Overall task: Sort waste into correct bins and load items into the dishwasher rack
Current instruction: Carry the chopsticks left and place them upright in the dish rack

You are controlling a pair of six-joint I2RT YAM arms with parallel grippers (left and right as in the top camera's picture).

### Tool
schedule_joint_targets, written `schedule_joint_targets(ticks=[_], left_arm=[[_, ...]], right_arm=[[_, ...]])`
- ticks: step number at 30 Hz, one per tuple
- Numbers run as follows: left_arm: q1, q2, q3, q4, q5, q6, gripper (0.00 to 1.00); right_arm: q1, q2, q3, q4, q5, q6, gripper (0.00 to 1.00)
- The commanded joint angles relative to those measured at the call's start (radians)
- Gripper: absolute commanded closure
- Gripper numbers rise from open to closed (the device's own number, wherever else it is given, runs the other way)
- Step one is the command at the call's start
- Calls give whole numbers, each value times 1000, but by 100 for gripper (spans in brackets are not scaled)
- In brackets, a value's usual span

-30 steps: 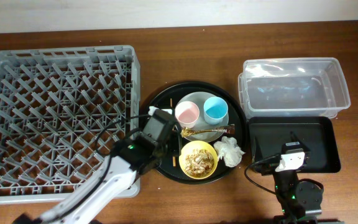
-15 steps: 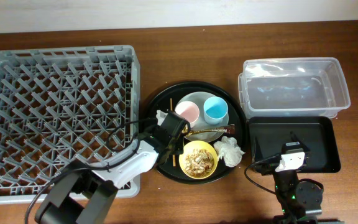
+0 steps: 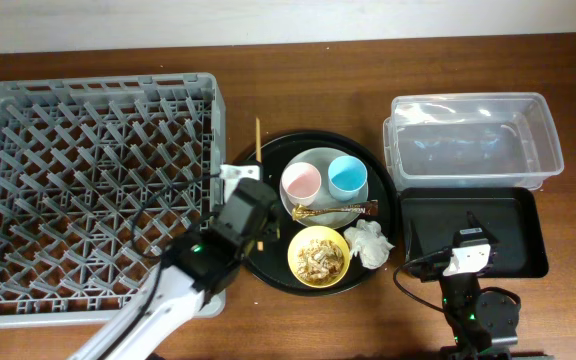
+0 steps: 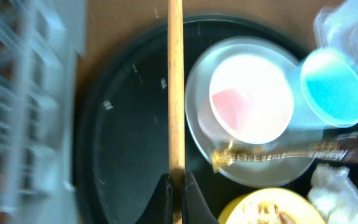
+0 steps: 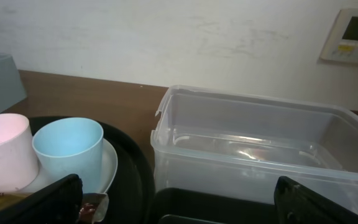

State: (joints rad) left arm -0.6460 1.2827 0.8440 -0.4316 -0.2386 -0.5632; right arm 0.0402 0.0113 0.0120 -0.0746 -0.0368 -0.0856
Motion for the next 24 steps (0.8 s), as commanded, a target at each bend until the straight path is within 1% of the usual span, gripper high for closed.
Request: schedule_joint_targets(ticks=[1,2,4,6,8,10,11,12,13,14,18,20,21,22,23,24], left_arm=[[98,-138,3,-124,-132,109,99],[153,-140,3,-170,-132,116,99],[242,-121,3,-210,-132,174,99],[278,-104,3,-213,-121,176,99],[287,-42,3,-213,-121,177,99],[287,28,3,-202,-121,241,99],[287,87,3,-194,-125,282,94],[288,98,3,-191,-125,282,86],[288,99,3,-187,-125,282,42],[288,99,3,-175,-125,282,38],[287,74,34,-172,-124,281,38],[287,6,73,-203,-92,281,38],[287,-67,95,-210,-32,280,40],[287,-136,98,-208,15,243,46],[287,-192,98,-211,69,209,58],[287,-204,98,-212,95,209,68]], right_arm=[[5,-6,-6,-2,8,1,1],[5,-6,-6,-2,8,1,1],[5,-6,-6,-2,8,1,1],[5,-6,-6,-2,8,1,1],[5,-6,-6,-2,8,1,1],[5,-6,-6,-2,8,1,2],[5,-6,-6,-2,8,1,1],[5,-6,-6,-2,8,1,1],[5,-6,-6,-2,8,1,1],[5,-6,-6,-2,8,1,1],[5,-6,-6,-2,8,1,1],[5,-6,-6,-2,8,1,1],[5,-6,-6,-2,8,1,2],[5,-6,-6,-2,8,1,1],[5,-6,-6,-2,8,1,1],[5,-6,-6,-2,8,1,1]])
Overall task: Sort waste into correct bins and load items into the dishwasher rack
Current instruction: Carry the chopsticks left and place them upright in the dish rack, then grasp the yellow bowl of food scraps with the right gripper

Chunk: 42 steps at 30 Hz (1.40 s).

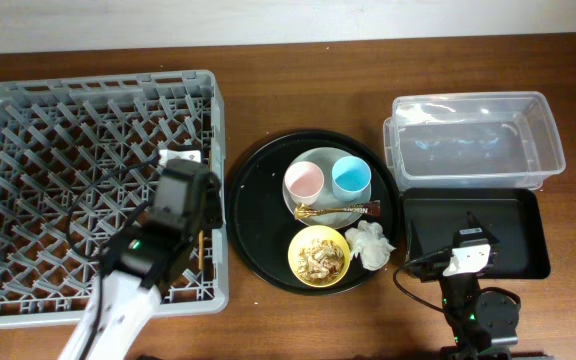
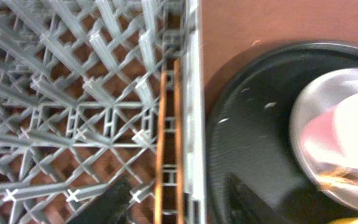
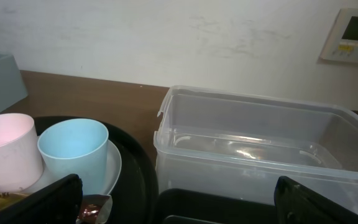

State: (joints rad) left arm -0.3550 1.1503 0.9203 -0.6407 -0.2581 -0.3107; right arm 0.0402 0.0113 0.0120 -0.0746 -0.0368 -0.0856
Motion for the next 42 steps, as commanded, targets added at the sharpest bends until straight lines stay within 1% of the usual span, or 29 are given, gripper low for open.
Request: schedule_joint_targets(ticks=[1,2,3,4,5,6,7,8,9,10,12,14,17,23,27,28,29,30,31,32,33,35,36,37,38,40,41,42], left_arm=[[-4,-62,18,-8,116,-44,90],[-4,-16,10,-10,116,-44,94],[-4,20,10,-9,116,-43,93],[-4,66,10,-4,115,-43,88],[-4,165,10,23,109,-43,83],[-3,217,10,45,104,-43,84],[-4,254,10,64,104,-43,83],[-4,280,10,73,103,-43,75],[-4,288,10,79,104,-43,71],[-4,288,10,79,104,-43,71],[-4,288,10,37,105,-43,72],[-4,288,10,-7,104,-43,79],[-4,288,10,-42,104,-39,93],[-4,288,10,-114,89,-32,93],[-4,288,10,-121,78,-32,92],[-4,287,10,-124,77,-32,89],[-4,287,11,-123,67,-32,79],[-4,287,18,-124,43,-32,65],[-4,277,44,-134,6,-32,47],[-4,260,81,-146,0,-32,30],[-4,224,152,-171,0,-32,26],[-4,160,252,-207,21,-33,26],[-4,109,288,-227,56,-32,22],[-4,46,299,-236,90,-33,8],[-4,1,299,-246,106,-32,1],[-4,-100,299,-275,105,-32,1],[-4,-121,299,-275,105,-32,1],[-4,-124,299,-278,105,-32,1]], right_arm=[[5,-6,-6,-2,8,1,1],[5,-6,-6,-2,8,1,1],[5,-6,-6,-2,8,1,1],[5,-6,-6,-2,8,1,1],[5,-6,-6,-2,8,1,1],[5,-6,-6,-2,8,1,1],[5,-6,-6,-2,8,1,1],[5,-6,-6,-2,8,1,1],[5,-6,-6,-2,8,1,1],[5,-6,-6,-2,8,1,1],[5,-6,-6,-2,8,1,1],[5,-6,-6,-2,8,1,1],[5,-6,-6,-2,8,1,1],[5,-6,-6,-2,8,1,1],[5,-6,-6,-2,8,1,1],[5,-6,-6,-2,8,1,1],[5,-6,-6,-2,8,1,1],[5,-6,-6,-2,8,1,1],[5,-6,-6,-2,8,1,1],[5,-6,-6,-2,8,1,1],[5,-6,-6,-2,8,1,1],[5,-6,-6,5,10,-22,1],[5,-6,-6,15,-5,-21,1],[5,-6,-6,8,-23,-21,1],[5,-6,-6,16,-38,-21,1],[5,-6,4,141,-133,-6,1],[5,-5,53,142,-133,-6,1],[5,-2,132,96,-135,20,1]])
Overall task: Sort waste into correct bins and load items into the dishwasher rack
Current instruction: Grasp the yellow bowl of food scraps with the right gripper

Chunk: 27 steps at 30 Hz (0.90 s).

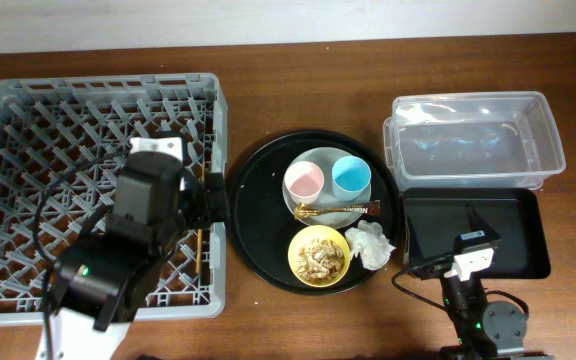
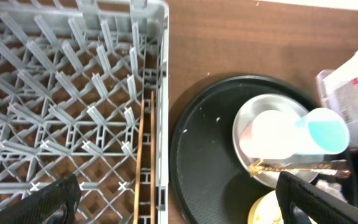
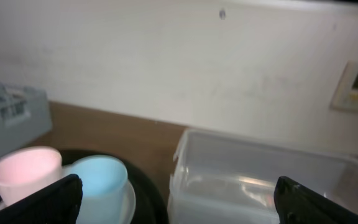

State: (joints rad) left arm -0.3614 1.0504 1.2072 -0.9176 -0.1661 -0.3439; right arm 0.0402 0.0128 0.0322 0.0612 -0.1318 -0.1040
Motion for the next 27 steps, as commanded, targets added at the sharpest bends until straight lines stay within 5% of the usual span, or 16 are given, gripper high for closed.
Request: schedule_joint_targets(ticks=[1,4,5,8,10,12,15,19,21,22,23,24,27], left_arm=[[3,-23,13,-1,13,1,1],[2,-21,13,0,13,1,1],[2,-19,13,-1,13,1,1],[2,-19,13,-1,13,1,1],[2,-19,13,-1,13,1,1],[2,-19,13,-1,13,1,1],[2,-19,13,-1,13,1,1],[2,-19,13,-1,13,1,1],[2,-19,13,-1,13,1,1],[2,-19,13,-1,13,1,1],[2,-19,13,-1,13,1,1],[2,-19,13,-1,13,1,1],[2,-19,13,-1,13,1,1]], right_arm=[[5,8,194,-105,-41,71,1],[5,232,622,-472,-110,139,1],[5,446,917,-756,-172,139,1],[5,803,1369,-1181,-212,144,1],[5,942,1508,-1319,-507,147,1],[33,1014,1477,-1408,-524,180,1],[260,1022,1300,-1385,-220,415,1],[671,1123,1021,-988,-80,691,1],[837,1309,986,-759,-120,692,1],[856,1358,986,-732,-126,693,9],[877,1450,986,-699,-115,693,44],[883,1517,986,-697,-94,693,63],[883,1582,986,-730,98,693,65]])
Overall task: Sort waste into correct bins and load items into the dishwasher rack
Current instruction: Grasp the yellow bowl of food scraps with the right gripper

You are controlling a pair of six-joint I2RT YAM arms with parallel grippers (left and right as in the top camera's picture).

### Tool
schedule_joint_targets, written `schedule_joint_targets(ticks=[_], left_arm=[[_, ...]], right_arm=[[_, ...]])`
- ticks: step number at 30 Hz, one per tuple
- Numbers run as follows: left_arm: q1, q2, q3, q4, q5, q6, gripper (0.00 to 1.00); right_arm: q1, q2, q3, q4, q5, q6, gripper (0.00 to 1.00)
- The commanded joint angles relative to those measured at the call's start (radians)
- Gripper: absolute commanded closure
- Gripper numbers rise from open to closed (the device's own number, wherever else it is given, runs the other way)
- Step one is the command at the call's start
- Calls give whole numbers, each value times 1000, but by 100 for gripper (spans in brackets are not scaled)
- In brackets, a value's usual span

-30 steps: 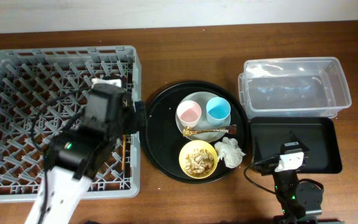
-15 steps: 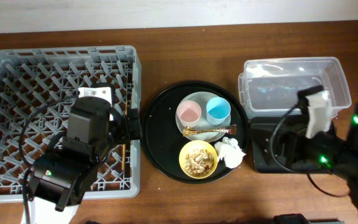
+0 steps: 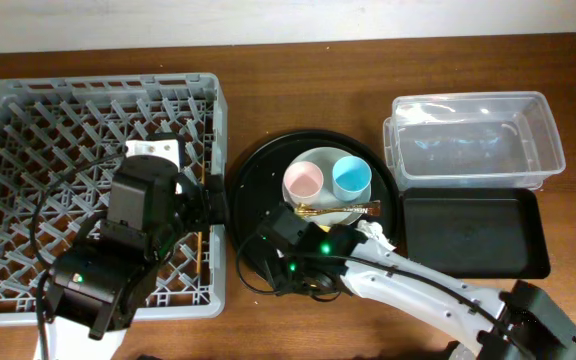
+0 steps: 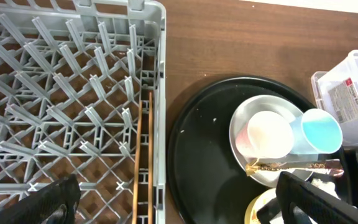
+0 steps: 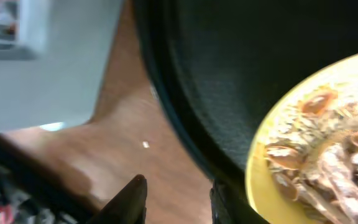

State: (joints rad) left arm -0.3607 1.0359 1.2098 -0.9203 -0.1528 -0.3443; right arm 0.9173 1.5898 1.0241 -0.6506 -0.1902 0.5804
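A yellow bowl [image 5: 319, 143] of food scraps sits at the front of the round black tray [image 3: 253, 205]. My right gripper [image 5: 176, 202] is open at the tray's front left rim, one finger over the wooden table, the other by the bowl's edge. In the overhead view my right arm hides the bowl. A plate on the tray holds a pink cup [image 3: 302, 181], a blue cup [image 3: 349, 177] and a gold wrapper [image 3: 338, 210]. Wooden chopsticks [image 4: 140, 155] lie in the grey rack [image 3: 28, 150] along its right wall. My left gripper [image 4: 179, 211] hangs open above them, empty.
A crumpled white tissue [image 3: 375, 236] lies on the tray's right side beside my right arm. A clear plastic bin [image 3: 473, 140] stands at the back right, a black bin [image 3: 473, 235] in front of it.
My right arm has left its place at the table's front by the black bin and now reaches left to the tray's front rim beside the yellow bowl. The left arm has hardly moved.
First my left gripper was shut on chopsticks over the tray. Then it was open at the rack's right edge with the chopsticks lying inside. Later it stood higher above the rack. The right arm stayed parked until now, when it is open at the yellow bowl.
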Motion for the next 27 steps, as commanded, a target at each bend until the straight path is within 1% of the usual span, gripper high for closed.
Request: schedule_joint_targets(ticks=[1,5,6,7,10,15,16,17,24,25,26,27], left_arm=[[1,-4,10,2,0,1,1],[1,-4,10,2,0,1,1],[1,-4,10,2,0,1,1],[1,-4,10,2,0,1,1],[1,-4,10,2,0,1,1],[1,-4,10,2,0,1,1],[1,-4,10,2,0,1,1],[1,-4,10,2,0,1,1],[1,-4,10,2,0,1,1],[1,-4,10,2,0,1,1],[1,-4,10,2,0,1,1],[1,-4,10,2,0,1,1]], right_arm=[[6,5,-6,-31,193,8,65],[6,8,-6,-30,262,8,64],[7,20,-6,-30,257,8,70],[14,41,-6,-27,250,8,72],[72,78,-6,5,269,8,71],[74,101,-6,12,273,9,72],[74,102,-6,11,274,8,79],[74,102,-6,8,275,8,82],[70,114,-7,9,278,24,81],[70,119,-7,8,277,30,82],[70,120,-7,4,277,31,88],[70,120,-7,3,274,31,89]])
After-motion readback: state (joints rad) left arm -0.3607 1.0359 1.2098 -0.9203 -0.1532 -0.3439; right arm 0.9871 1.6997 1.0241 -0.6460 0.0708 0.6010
